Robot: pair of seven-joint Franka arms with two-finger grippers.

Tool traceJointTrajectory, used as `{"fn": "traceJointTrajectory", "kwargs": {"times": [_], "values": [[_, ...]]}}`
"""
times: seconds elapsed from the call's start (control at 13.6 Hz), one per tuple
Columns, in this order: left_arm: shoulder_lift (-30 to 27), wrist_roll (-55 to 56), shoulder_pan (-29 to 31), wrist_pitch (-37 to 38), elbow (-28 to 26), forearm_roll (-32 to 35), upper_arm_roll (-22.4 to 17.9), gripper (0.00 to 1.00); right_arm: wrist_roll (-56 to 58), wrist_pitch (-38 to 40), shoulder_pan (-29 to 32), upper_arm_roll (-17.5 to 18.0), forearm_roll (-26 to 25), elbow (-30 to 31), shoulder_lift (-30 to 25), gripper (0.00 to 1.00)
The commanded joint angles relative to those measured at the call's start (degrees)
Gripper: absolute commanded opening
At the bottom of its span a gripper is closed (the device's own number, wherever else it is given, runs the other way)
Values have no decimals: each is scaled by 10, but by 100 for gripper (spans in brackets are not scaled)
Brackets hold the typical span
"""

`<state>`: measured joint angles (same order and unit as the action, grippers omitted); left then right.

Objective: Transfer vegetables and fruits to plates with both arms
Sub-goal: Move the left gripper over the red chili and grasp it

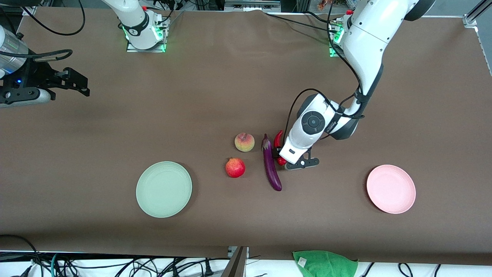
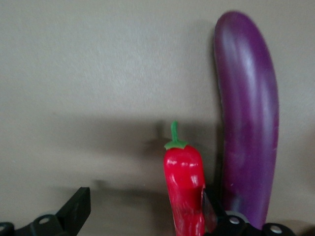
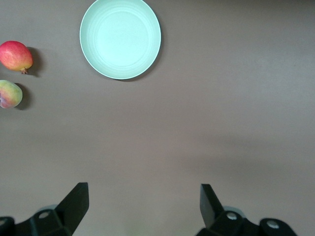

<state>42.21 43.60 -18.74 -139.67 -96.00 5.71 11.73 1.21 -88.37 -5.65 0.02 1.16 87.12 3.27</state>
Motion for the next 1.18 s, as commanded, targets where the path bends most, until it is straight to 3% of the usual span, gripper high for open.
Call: {"fn": "traceJointTrajectory", "kwargs": {"times": [0.0, 0.3, 0.37, 0.44, 0.74, 1.11], "values": [[-9, 31, -9, -9, -12, 17, 1, 100, -2, 4, 1, 2, -2, 6, -12, 100], [-7, 46, -18, -9, -21, 17, 2, 100, -2, 5, 1, 2, -2, 6, -12, 100], [-7, 46, -18, -13, -24, 17, 2, 84, -2, 5, 1, 2, -2, 6, -12, 100], [-7, 45, -18, -13, -28, 18, 2, 57, -2, 6, 1, 2, -2, 6, -12, 100], [-7, 45, -18, -13, -30, 18, 2, 0, -2, 2, 1, 2, 0, 6, -12, 100], [-30, 16, 4, 2, -23, 17, 2, 0, -2, 1, 1, 2, 0, 5, -12, 100]]}}
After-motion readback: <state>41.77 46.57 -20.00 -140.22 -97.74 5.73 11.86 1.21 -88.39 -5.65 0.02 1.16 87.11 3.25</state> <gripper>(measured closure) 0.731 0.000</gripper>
